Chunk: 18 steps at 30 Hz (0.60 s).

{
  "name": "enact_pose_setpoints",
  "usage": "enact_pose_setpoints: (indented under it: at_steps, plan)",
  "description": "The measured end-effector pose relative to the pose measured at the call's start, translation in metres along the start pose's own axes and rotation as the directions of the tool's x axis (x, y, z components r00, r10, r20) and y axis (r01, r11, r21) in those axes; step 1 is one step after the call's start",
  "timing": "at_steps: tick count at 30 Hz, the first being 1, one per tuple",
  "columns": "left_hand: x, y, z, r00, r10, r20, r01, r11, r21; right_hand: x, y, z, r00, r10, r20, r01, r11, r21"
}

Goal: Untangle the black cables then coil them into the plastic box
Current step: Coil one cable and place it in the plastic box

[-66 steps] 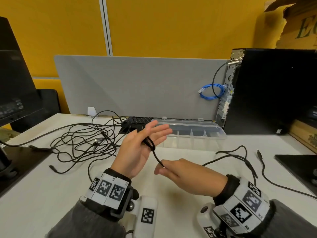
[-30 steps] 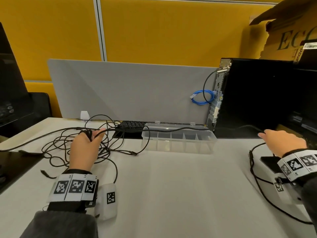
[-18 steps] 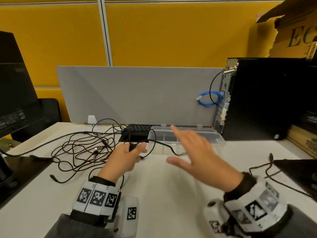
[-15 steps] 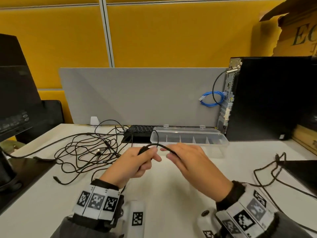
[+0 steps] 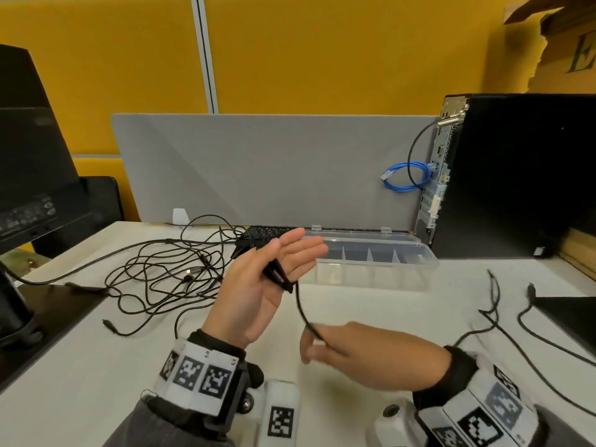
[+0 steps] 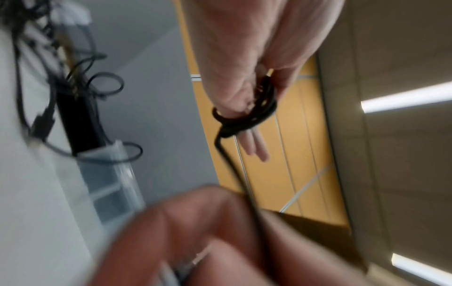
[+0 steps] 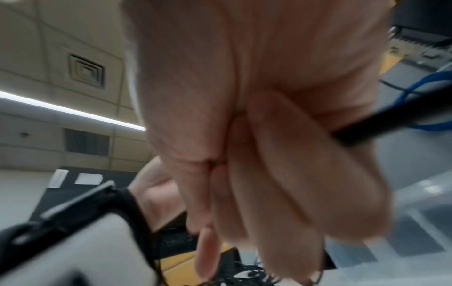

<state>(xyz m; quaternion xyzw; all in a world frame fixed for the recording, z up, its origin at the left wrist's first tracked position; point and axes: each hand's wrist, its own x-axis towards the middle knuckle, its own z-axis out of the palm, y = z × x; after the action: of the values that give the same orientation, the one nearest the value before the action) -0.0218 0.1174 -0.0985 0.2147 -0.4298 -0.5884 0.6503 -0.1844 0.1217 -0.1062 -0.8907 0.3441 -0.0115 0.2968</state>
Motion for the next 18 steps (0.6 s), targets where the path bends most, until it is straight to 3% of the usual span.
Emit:
enact_pose_setpoints:
  at_steps: [2, 4, 6, 8, 9, 11, 12, 13, 15, 17, 18]
  plan:
    - [0.001, -0.004, -0.001, 0.998, 0.02, -0.066, -0.007, 0.984, 0.18, -0.01, -0.013, 0.0, 0.998, -0.004, 0.059, 0.007, 0.999, -0.049]
    - [-0.003, -0.001, 0.0, 0.996, -0.08, -0.046, 0.092, 0.904, 0.417, -0.021, -0.024, -0.004, 0.999, -0.017, -0.05, 0.009, 0.987, -0.163]
    - [-0.01, 0.003, 0.002, 0.967, -0.249, 0.052, 0.139, 0.689, 0.711, -0.029, -0.029, -0.015, 0.955, -0.057, -0.292, -0.034, 0.954, -0.298]
    - [-0.014, 0.003, 0.002, 0.92, -0.378, 0.105, 0.105, 0.495, 0.863, -0.035, -0.022, -0.031, 0.878, -0.099, -0.468, -0.082, 0.932, -0.352]
    - [-0.015, 0.004, 0.0, 0.923, -0.378, 0.073, 0.101, 0.421, 0.901, -0.037, -0.014, -0.04, 0.869, -0.1, -0.484, -0.09, 0.931, -0.354]
    - [-0.011, 0.009, -0.009, 0.972, -0.233, -0.025, 0.102, 0.325, 0.94, -0.046, 0.012, -0.057, 0.884, -0.051, -0.465, -0.095, 0.954, -0.284]
    - [-0.008, 0.013, -0.015, 0.99, -0.119, -0.077, 0.112, 0.317, 0.942, -0.051, 0.027, -0.064, 0.893, -0.002, -0.449, -0.116, 0.965, -0.236]
    - [-0.005, 0.016, -0.023, 0.987, 0.008, -0.158, 0.144, 0.365, 0.92, -0.057, 0.046, -0.072, 0.898, 0.062, -0.436, -0.168, 0.964, -0.208]
    - [0.0, 0.024, -0.039, 0.906, 0.196, -0.374, 0.2, 0.582, 0.788, -0.073, 0.084, -0.084, 0.872, 0.216, -0.44, -0.329, 0.923, -0.199]
    - [-0.001, 0.034, -0.05, 0.804, 0.258, -0.536, 0.153, 0.782, 0.604, -0.093, 0.119, -0.097, 0.798, 0.361, -0.484, -0.491, 0.854, -0.174]
    - [-0.002, 0.038, -0.055, 0.767, 0.265, -0.585, 0.115, 0.84, 0.531, -0.105, 0.135, -0.102, 0.741, 0.426, -0.519, -0.584, 0.789, -0.188]
